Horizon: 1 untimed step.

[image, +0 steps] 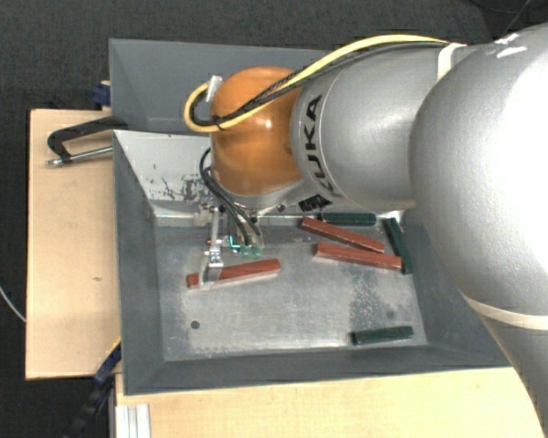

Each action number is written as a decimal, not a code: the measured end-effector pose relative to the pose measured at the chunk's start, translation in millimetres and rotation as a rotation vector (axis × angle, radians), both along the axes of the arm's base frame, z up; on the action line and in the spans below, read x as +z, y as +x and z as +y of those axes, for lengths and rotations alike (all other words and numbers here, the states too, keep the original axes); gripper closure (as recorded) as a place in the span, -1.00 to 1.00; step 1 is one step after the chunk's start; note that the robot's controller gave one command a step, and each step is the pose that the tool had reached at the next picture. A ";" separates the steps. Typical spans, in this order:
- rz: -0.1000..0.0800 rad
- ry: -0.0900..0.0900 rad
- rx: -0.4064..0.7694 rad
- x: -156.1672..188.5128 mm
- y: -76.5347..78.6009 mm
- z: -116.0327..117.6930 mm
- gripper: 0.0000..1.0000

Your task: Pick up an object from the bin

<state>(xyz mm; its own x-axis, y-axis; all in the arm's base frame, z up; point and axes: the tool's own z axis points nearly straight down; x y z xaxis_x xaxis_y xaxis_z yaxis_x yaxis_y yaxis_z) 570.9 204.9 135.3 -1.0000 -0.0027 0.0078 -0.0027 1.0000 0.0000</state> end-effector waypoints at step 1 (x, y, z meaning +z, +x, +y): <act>-0.008 0.002 -0.002 5.0 2.3 -0.8 -1.00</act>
Offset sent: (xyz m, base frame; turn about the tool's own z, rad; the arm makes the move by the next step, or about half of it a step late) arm -0.0321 -0.0382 -0.0653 0.0444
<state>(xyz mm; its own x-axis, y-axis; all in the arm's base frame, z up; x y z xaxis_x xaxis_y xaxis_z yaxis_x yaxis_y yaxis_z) 573.1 204.1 140.2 -1.0000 -0.0006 -0.0003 -0.0006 1.0000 0.0017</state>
